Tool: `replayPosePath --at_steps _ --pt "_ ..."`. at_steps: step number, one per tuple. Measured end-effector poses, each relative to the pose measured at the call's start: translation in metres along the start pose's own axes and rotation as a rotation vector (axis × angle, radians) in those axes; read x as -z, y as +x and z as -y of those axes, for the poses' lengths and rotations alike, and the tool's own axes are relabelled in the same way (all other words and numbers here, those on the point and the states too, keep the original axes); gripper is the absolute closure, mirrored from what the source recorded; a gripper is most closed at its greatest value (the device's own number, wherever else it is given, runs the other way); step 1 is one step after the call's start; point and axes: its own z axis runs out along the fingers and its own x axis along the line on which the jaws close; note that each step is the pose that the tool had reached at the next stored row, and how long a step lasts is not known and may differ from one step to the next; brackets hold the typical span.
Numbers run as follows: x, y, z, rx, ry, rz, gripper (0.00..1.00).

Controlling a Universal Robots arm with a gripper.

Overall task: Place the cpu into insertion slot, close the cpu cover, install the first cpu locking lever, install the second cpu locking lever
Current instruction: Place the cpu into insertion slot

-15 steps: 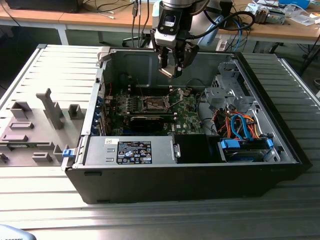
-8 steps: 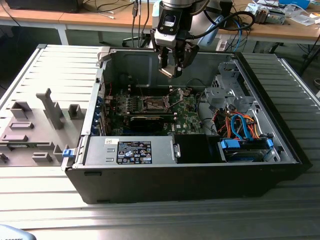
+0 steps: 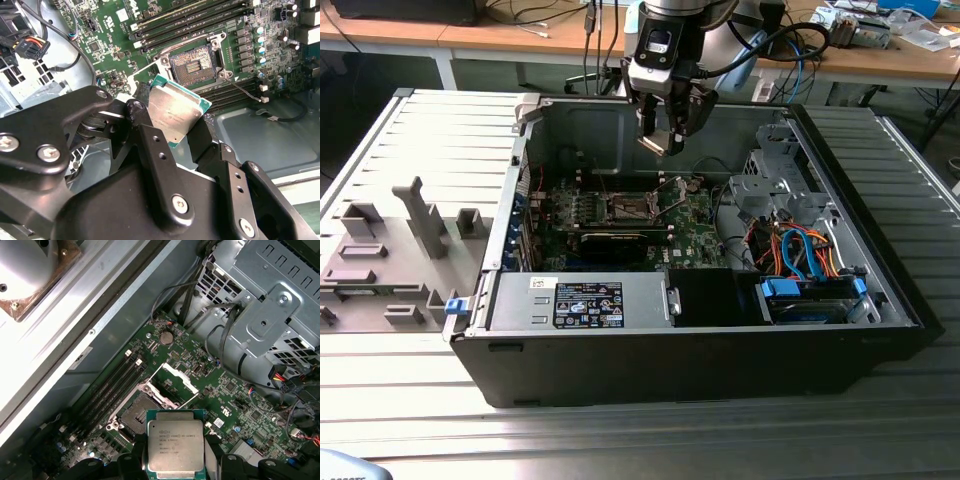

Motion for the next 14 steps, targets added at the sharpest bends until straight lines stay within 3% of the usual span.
replayPosePath --at_steps 14 --pt "0.0 0.0 0.0 -0.008 0.0002 0.0002 0.45"
